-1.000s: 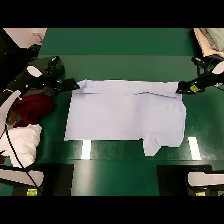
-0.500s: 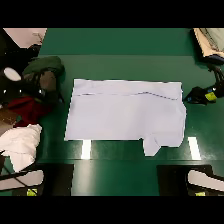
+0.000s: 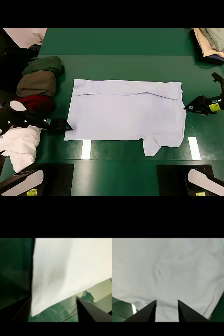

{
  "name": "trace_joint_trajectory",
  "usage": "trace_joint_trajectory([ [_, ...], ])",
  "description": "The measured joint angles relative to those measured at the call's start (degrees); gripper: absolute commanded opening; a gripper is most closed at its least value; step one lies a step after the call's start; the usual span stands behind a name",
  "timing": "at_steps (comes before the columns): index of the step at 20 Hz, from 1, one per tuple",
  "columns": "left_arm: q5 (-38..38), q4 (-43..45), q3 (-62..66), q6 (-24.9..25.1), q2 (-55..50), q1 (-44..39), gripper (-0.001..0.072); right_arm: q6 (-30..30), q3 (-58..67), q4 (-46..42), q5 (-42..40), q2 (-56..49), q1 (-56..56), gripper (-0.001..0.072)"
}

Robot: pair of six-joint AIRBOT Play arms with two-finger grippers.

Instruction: Fold the shirts.

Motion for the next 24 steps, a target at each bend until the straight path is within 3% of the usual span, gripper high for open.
trace_joint_trajectory([
  [3,0.48,-1.84,-2.91,0.79,0.26,-0.09,0.0432,-0.2,-0.39,0.28,0.22,0.26,-0.17,0.0306],
  [4,0.72,-2.14,-3.43,0.9,0.35,-0.09,0.0239,-0.24,-0.44,0.31,0.26,0.31,-0.22,0.0306],
  [5,1.44,-1.7,-3.82,0.94,0.31,-0.11,0.0137,-0.26,-0.52,0.26,0.31,0.33,-0.26,0.0306],
  [6,1.99,-1.49,-4.0,1.01,0.28,-0.11,0.011,-0.28,-0.55,0.02,0.33,0.35,-0.26,0.0306],
  [7,2.19,-1.79,-3.93,1.01,0.28,-0.11,0.0024,-0.28,-0.59,-0.22,0.44,0.37,-0.26,0.0306],
  [10,3.23,-2.03,-1.95,1.03,0.35,-0.13,0.0024,0.5,-2.36,-2.62,0.92,1.36,-0.26,0.0314],
  [11,2.99,-2.73,-0.85,1.03,0.42,-0.11,0.0024,1.31,-3.93,-4.24,0.87,2.32,-0.26,0.0428],
  [12,2.67,-3.28,0.11,1.03,0.42,-0.17,0.0024,2.1,-5.84,-5.88,0.68,3.48,-0.26,0.0606],
  [13,2.27,-3.5,1.09,1.01,0.46,-0.17,0.0024,2.97,-8.17,-7.61,0.44,4.96,-0.26,0.0629],
  [15,2.1,-4.11,2.45,1.01,0.48,-0.13,0.0024,4.7,-13.2,-10.1,0.39,8.17,-0.26,0.0555],
  [24,2.56,-5.11,3.87,0.94,0.48,-0.13,0.0024,10.58,-31.41,-12.55,-1.31,17.31,-0.26,0.0543],
])
